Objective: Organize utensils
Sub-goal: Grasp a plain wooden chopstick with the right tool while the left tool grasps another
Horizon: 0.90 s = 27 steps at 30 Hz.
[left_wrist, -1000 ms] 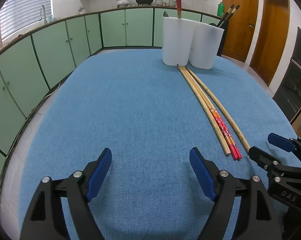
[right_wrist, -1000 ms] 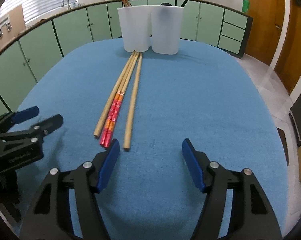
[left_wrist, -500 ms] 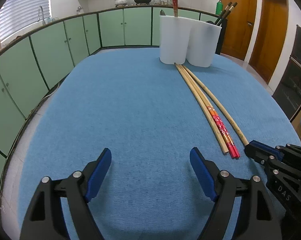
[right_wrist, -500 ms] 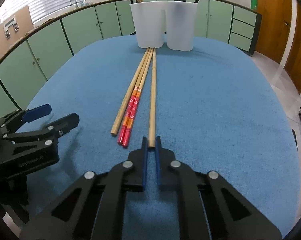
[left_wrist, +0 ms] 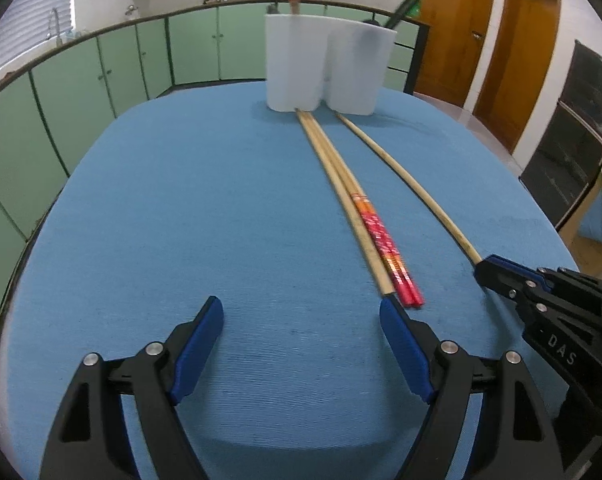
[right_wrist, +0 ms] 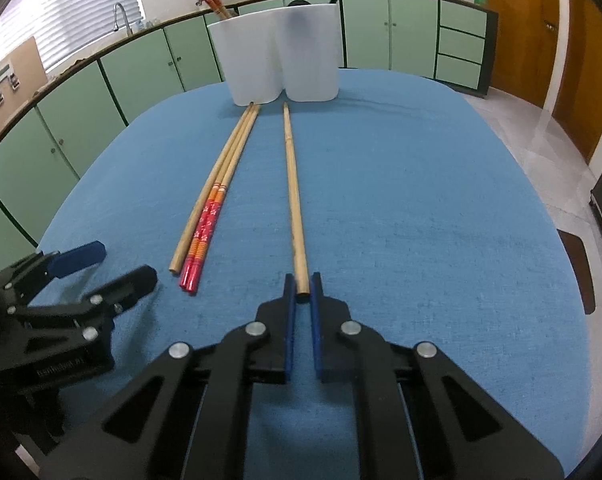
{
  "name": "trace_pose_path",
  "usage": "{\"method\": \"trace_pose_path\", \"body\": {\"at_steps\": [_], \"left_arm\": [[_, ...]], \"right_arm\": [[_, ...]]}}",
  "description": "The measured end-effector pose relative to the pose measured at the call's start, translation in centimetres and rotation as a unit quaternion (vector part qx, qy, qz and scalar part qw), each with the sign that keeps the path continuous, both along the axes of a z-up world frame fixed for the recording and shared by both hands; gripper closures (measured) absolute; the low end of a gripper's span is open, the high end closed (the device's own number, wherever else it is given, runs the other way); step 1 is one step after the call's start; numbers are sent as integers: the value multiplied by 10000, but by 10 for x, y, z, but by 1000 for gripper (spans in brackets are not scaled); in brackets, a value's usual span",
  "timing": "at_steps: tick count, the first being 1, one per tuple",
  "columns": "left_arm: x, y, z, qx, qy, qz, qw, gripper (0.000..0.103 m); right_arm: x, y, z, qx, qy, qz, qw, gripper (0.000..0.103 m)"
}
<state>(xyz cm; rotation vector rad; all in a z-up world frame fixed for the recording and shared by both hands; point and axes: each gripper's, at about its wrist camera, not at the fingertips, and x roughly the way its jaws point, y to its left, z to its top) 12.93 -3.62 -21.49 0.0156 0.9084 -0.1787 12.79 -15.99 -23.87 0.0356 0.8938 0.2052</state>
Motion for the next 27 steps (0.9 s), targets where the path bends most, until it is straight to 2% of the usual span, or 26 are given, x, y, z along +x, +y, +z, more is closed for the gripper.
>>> {"method": "trace_pose_path", "body": {"at_steps": [6,16,22,27], "left_arm": [[2,-17,-2,172,54,-98,9998,24],[10,-23,-3,235,69,-18,9997,24],[9,-22,-2,146,-10,14,9999,51],[8,-24,-1,41,-54,-38,10000,84]], "right_arm": [[-1,-3,0,80,1,-1,10000,97],[-2,-6,0,164,24,14,9999,96],[-2,-3,0,92,25,24,10000,96],[0,-5,0,149,44,28,9999,95]]}}
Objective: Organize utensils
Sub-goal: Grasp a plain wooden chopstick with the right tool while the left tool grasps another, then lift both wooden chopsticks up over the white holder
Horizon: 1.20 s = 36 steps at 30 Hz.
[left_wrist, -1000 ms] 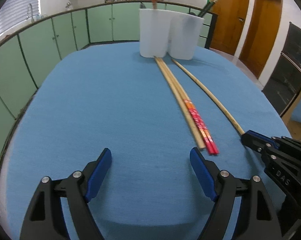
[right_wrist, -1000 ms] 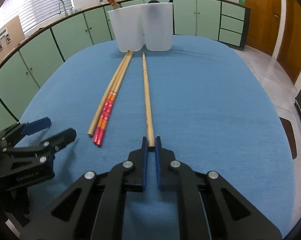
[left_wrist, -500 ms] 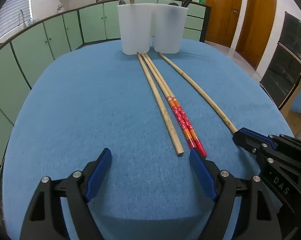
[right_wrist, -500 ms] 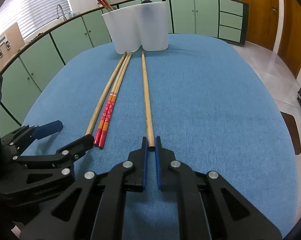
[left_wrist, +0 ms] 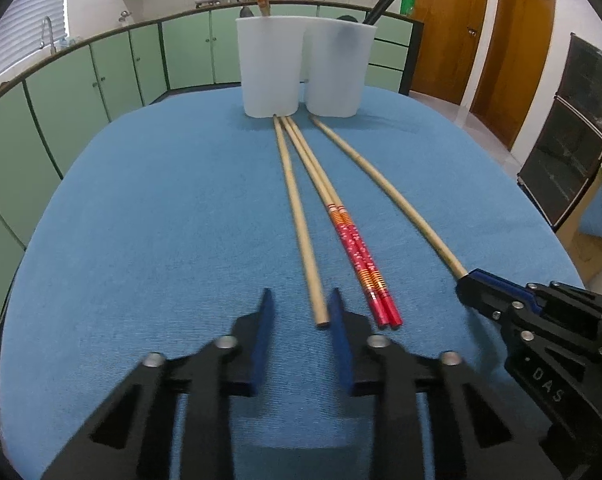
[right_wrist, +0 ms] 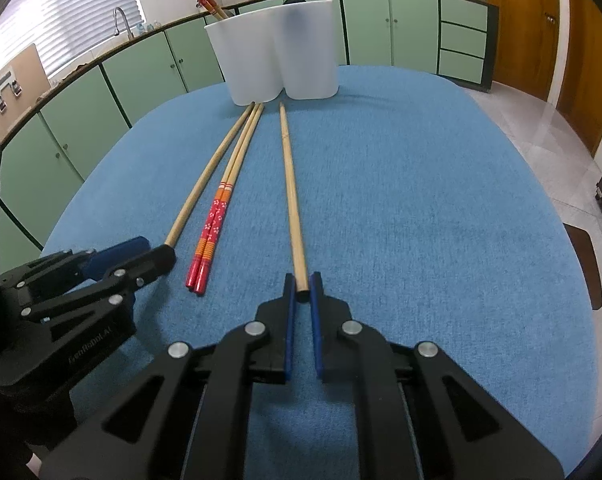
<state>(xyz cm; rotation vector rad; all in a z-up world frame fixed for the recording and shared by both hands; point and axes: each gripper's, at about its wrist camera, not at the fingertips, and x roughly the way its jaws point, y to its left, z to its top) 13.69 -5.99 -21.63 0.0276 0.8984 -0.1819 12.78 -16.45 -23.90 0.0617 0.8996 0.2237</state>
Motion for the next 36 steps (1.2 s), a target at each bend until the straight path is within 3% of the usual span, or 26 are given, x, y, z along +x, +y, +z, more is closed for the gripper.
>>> {"method": "trace_pose_path", "body": {"at_steps": [3,11,18,36], "left_arm": [[-1,-2,0,-19,-17,-33,10000,95],[-4,2,4,-84,-81,48,9999,96],[-15,6,27,18,-362,44,9993,96],[-8,23,130,-162,-1545,15,9879,96]], "right_arm": [[0,0,0,-23,-12,2,10000,96],[-3,1,4,-34,-99,2,9999,97],[-9,3,21,-53,-323,67,9994,97],[3,1,126,194,-1348,238,9904,97]]}}
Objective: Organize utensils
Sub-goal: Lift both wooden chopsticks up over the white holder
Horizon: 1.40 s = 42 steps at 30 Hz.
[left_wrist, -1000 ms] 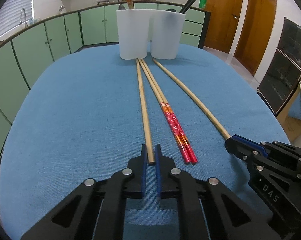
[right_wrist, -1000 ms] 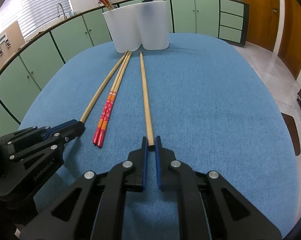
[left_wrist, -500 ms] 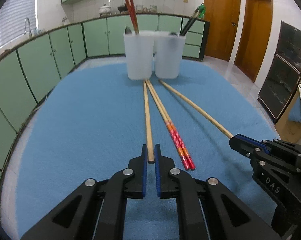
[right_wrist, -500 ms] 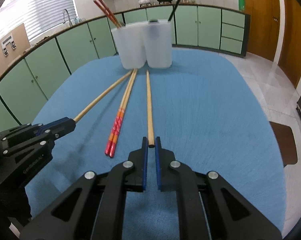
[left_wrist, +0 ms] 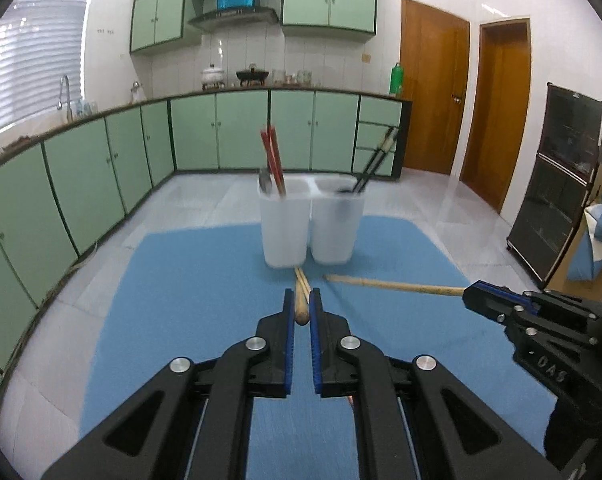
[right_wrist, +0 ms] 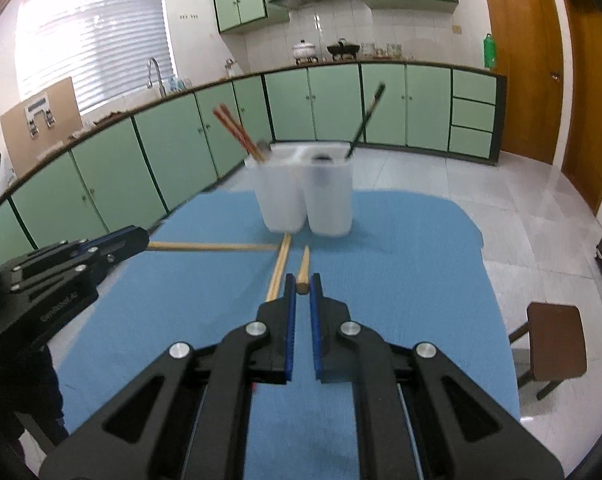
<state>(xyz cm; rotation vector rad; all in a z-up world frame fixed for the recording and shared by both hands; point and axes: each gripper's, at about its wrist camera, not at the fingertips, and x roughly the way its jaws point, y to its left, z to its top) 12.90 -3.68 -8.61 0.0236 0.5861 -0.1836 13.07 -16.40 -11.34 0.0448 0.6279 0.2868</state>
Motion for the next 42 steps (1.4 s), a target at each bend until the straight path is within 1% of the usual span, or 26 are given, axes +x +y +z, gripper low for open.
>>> {"method": "trace_pose_path", "body": {"at_steps": [3,8,14,17,20,24,27,31,34,37,40,42], "left_arm": [[7,3,15,-31,-164,-5,9999,96],[18,5,33,-99,-311,-48,9995,96],[31,3,53,-136,-466,-181,9987,96],[37,5,63,-238,-519,-291,9979,96],[42,5,76,-315,-605,-400,9969,96],[48,1,97,-393,-807,-497,9947,96],[57,-2,119,-425,-1064,-535,9920,96],[79,-6,148,-473,-1412,-517,9875,96],[102,-10,165,-510,-1626,-454,9843,96],[126,-13,176,-515,-1804,-369,9816,96],[149,-14,176,-503,-1865,-286,9808,96],[164,-16,169,-459,-1866,-214,9811,96]], "right_arm": [[9,0,19,45,-140,45,9999,97],[23,1,47,20,-308,122,9994,97],[46,2,78,73,-352,345,9988,97],[56,4,93,92,-353,440,9984,97],[63,6,110,29,-449,503,9977,97],[74,3,136,83,-623,577,9964,97],[86,2,159,61,-849,544,9949,97],[108,1,184,17,-1152,430,9924,97],[128,0,196,2,-1348,309,9904,97],[153,-3,204,96,-1475,164,9889,97],[175,-5,199,100,-1534,49,9881,97],[188,-5,193,87,-1518,7,9884,97]]}}
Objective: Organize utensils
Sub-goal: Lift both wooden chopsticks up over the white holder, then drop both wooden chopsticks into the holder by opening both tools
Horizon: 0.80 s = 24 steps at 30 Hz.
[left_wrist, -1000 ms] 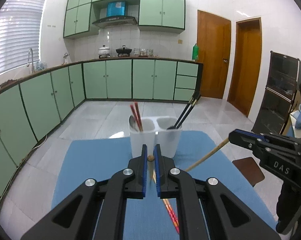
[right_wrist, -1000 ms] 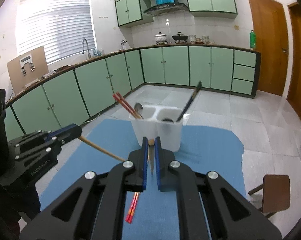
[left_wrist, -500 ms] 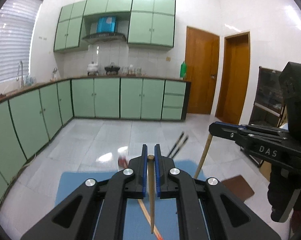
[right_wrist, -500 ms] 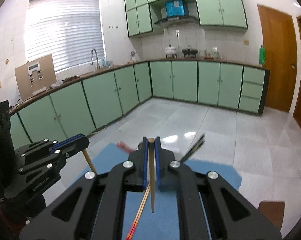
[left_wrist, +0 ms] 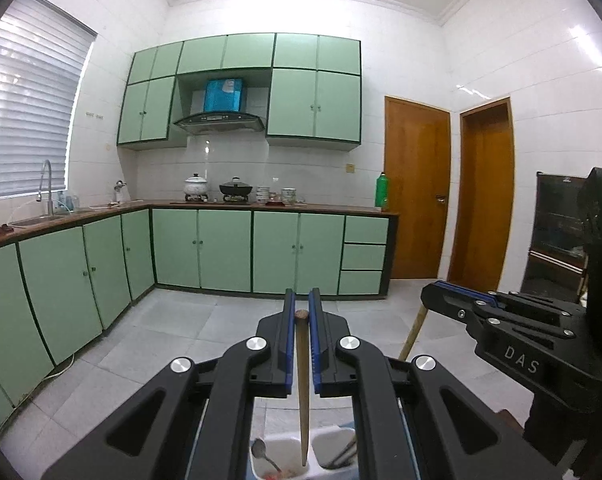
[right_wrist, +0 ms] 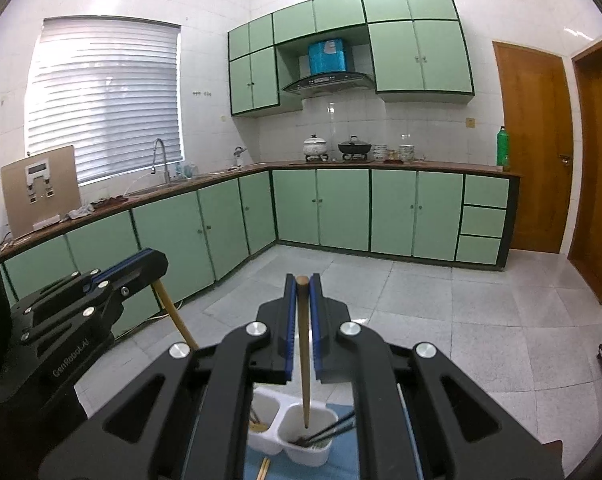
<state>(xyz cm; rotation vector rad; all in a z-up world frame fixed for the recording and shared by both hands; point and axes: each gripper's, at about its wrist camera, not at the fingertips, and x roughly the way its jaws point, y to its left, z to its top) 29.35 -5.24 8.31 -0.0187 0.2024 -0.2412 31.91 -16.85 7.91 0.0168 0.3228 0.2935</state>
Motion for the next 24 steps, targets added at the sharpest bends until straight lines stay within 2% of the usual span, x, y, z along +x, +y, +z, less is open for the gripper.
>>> {"method": "trace_pose_path", "body": {"at_steps": [6,9,13,15,17,19,22,24], "left_arm": [[32,-1,-38,126,304,111,9994,96],[44,0,-61,148,650,122,9977,96],[49,6,-73,107,852,112,9962,93],[45,9,-72,144,825,136,9964,82],[41,11,-68,163,776,159,9967,75],[33,14,-63,163,731,174,9970,71],[17,17,-55,192,645,224,9975,62],[-1,19,-54,216,602,271,9976,50]], "right_arm": [[31,4,-40,-68,399,-84,9991,97],[35,7,-61,-106,618,-43,9980,97],[29,10,-78,-212,731,-102,9970,93],[24,7,-79,-175,715,-142,9972,88],[17,4,-77,-155,649,-213,9975,79],[8,-1,-73,-156,564,-283,9979,76],[-8,-8,-69,-153,452,-400,9981,62],[-20,-15,-68,-117,405,-444,9981,53]]}}
